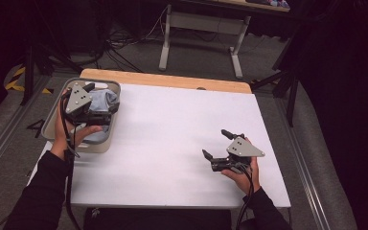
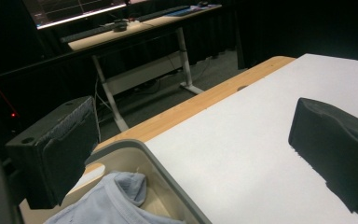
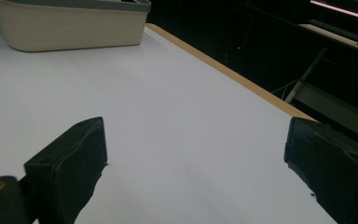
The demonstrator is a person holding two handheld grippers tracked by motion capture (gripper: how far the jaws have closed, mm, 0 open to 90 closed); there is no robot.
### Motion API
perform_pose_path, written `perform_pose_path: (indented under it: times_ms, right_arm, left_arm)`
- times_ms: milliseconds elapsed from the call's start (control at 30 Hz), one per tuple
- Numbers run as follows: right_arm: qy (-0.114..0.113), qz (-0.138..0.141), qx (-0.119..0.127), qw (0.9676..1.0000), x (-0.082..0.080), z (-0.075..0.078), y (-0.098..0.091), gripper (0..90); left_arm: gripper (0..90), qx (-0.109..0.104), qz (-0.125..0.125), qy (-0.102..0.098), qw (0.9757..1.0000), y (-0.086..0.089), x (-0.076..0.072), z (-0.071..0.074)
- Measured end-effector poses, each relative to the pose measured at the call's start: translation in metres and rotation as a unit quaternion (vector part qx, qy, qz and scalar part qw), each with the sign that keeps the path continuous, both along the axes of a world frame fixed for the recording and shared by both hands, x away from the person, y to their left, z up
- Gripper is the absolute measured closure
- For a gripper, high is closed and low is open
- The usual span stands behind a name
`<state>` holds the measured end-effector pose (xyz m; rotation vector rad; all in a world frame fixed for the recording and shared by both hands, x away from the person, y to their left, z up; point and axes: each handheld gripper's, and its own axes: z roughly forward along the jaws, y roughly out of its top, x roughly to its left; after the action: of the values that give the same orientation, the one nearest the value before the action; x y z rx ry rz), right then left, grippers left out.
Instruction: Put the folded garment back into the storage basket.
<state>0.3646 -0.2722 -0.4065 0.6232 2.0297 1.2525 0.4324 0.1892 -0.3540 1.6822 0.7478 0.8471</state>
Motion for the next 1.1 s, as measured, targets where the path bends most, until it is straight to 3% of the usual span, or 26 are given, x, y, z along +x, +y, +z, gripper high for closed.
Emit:
perform_pose_path:
  times_ms: [700,1100]
  right_arm:
    - [-0.001,0.006,0.001,1.0000,-0.004,0.001,0.002,6.4]
    - [0.006,0.011,0.002,0.9999,-0.008,0.000,0.005,6.3]
  left_arm:
    - [2.4,0.005,-0.027,-0.003,0.9996,-0.013,-0.005,0.000]
    - [2.5,0.024,-0.033,-0.006,0.9992,-0.019,-0.008,-0.001]
